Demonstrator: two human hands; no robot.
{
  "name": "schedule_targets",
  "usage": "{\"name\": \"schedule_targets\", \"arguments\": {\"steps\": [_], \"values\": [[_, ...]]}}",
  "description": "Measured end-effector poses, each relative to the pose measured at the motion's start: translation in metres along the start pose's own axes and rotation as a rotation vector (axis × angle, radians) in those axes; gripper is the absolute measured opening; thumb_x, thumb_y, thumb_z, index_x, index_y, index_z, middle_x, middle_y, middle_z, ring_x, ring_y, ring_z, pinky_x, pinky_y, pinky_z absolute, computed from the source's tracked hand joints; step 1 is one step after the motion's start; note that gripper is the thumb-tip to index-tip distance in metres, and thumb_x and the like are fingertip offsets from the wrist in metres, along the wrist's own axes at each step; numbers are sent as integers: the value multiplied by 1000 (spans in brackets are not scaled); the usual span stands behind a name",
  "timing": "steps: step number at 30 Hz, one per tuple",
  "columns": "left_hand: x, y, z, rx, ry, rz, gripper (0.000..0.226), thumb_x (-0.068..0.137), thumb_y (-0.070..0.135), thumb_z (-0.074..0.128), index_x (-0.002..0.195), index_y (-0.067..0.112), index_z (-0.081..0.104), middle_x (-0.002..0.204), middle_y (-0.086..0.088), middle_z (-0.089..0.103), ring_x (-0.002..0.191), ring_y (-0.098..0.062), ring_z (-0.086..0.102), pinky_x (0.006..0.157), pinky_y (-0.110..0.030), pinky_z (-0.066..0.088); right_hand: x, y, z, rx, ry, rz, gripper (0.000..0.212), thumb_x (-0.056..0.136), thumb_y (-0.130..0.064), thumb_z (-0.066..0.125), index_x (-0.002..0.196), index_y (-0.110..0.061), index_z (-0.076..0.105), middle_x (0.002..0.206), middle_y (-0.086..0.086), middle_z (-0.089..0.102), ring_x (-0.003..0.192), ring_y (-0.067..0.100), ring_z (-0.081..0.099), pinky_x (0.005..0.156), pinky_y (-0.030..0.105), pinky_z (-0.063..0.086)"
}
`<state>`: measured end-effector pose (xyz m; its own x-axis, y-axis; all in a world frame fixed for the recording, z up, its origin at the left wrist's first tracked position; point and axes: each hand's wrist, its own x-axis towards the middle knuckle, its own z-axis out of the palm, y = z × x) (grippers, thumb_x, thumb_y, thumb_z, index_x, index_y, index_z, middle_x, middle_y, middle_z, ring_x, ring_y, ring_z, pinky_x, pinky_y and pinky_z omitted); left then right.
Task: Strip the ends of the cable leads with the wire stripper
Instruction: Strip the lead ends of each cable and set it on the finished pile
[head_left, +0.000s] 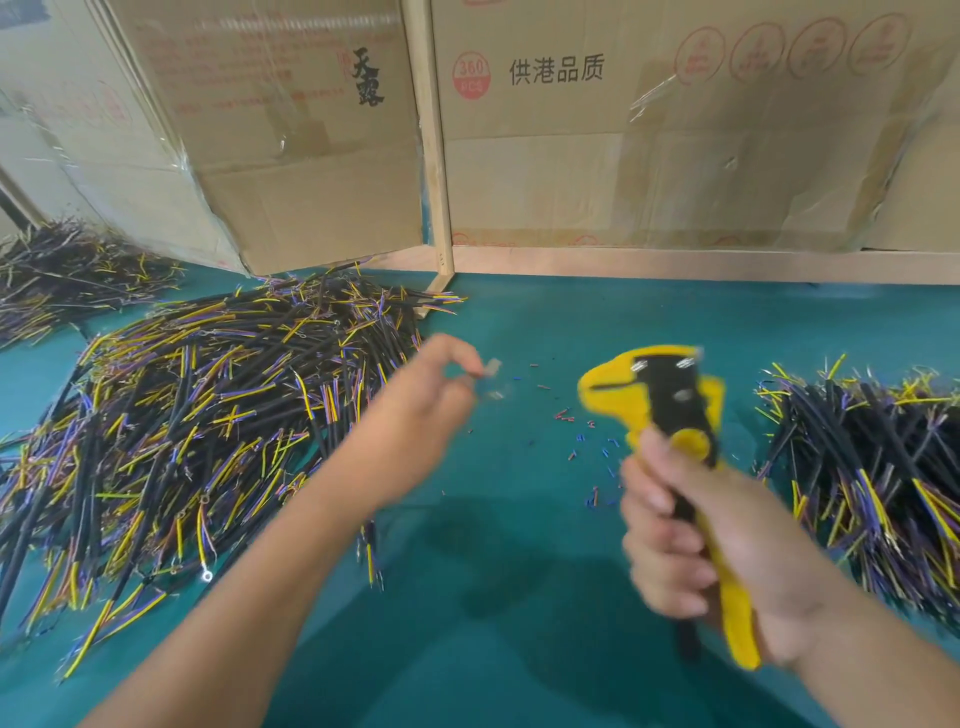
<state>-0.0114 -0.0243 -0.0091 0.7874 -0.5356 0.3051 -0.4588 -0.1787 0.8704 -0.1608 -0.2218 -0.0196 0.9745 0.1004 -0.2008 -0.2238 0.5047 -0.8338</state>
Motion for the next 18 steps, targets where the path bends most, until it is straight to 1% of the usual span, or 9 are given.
{"name": "schedule_targets", "arguments": {"steps": [2,3,5,6,9,10,13,16,18], "values": [[5,-1,-18,-69,135,-25,10,90,21,40,92,27,48,67,-6,31,59,-18,26,52,-29,24,-2,-14,-7,4,39,-68,47,74,-50,75,64,-14,45,52,-1,28,35,11,26,36,22,32],[6,-2,-20,-58,152,-12,10,91,22,40,92,28,49,70,-6,33,61,-20,27,54,-30,25,-2,-16,-10,3,42,-84,47,74,-49,75,65,-13,46,53,0,29,37,13,28,37,25,34],[4,-3,-13,38,91,27,13,92,27,40,91,36,48,66,-3,35,62,-22,27,52,-36,26,1,-11,-12,9,4,-77,42,76,-44,76,72,-9,54,60,7,37,45,21,37,45,35,43],[2,-3,-7,67,49,42,13,92,29,39,90,40,48,61,3,34,61,-23,27,50,-38,25,3,-6,-12,7,-26,-68,39,77,-41,78,78,-6,59,64,11,42,52,26,43,53,39,48],[-4,1,4,116,-40,72,8,88,39,39,92,40,46,55,10,33,58,-25,27,50,-36,26,10,4,-18,-31,-88,-59,39,79,-37,82,92,-4,67,74,17,52,67,32,54,70,43,55],[-5,3,4,145,-62,81,11,86,42,38,94,39,45,54,10,34,57,-26,29,50,-35,28,12,4,-22,-30,-103,-62,39,80,-37,82,93,-4,67,76,17,54,68,33,55,71,44,55],[-9,7,5,211,-114,114,8,89,38,40,97,35,41,50,12,36,48,-14,28,47,-23,26,19,6,-33,1,-154,-60,38,87,-40,77,96,-4,67,76,15,55,69,33,57,72,48,54],[-9,11,8,322,-114,130,9,92,39,44,97,35,37,48,10,40,45,-12,29,48,-24,25,24,12,-40,50,-228,-31,33,99,-37,62,102,-4,64,80,15,57,73,34,58,77,51,52],[-10,11,11,373,-107,137,12,92,43,45,96,35,36,47,10,43,43,-12,32,49,-23,26,25,15,-41,50,-242,-21,32,100,-35,60,103,-3,64,81,16,57,74,34,58,78,51,52]]}}
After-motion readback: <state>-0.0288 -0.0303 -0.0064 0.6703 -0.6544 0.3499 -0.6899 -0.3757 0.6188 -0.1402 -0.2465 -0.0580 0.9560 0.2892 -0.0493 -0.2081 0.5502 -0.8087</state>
